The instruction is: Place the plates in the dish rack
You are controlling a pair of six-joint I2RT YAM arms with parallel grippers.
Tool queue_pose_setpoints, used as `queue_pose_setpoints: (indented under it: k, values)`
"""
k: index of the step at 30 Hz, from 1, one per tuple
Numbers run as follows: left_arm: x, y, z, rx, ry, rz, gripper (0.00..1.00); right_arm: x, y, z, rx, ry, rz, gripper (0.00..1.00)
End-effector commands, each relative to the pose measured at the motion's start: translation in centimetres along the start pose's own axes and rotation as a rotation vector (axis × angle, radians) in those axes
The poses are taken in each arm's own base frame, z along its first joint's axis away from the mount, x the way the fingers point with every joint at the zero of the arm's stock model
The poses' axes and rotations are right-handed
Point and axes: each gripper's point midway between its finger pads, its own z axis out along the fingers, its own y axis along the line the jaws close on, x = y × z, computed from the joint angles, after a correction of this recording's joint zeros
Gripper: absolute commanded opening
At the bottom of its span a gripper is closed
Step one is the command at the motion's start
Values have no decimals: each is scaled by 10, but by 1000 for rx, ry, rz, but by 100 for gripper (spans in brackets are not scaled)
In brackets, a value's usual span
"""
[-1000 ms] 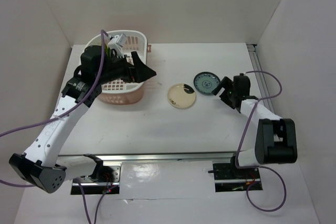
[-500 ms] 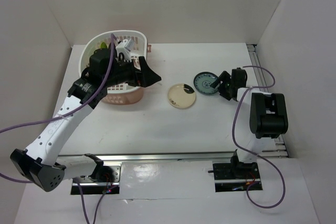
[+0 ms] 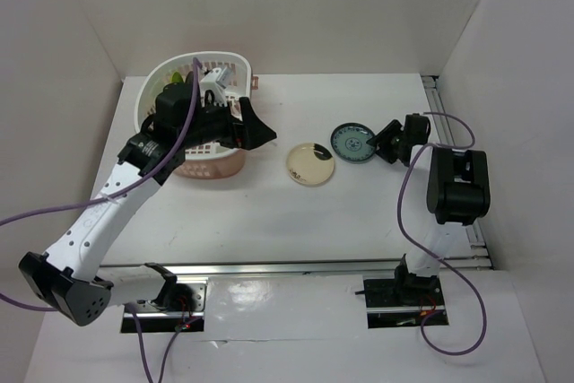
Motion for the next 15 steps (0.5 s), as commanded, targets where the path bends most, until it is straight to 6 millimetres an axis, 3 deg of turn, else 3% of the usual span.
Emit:
queue_pose_setpoints:
  k: [1,8,9,10,11,14,15]
  values:
    - [-16,-12,-1,34,-39,44,100,33,-43,9,145,111,33,57]
    - [-15,-9,2,30,-31,50,100,39,-52,15,187,145,45,39]
    - [-18,-11,0,34,-39,53,100,41,-56,13,209,151,58,29]
    - [-18,-11,0,34,-39,53,100,39,-54,13,210,151,59,27]
    - [-17,-7,4,21,-36,50,100,39,-63,15,239,156,69,16]
    - [-17,-7,4,20,-36,59,100,36,-64,16,261,159,71,9]
    - [-16,-5,6,17,-29,55,100,36,-68,16,283,162,72,0]
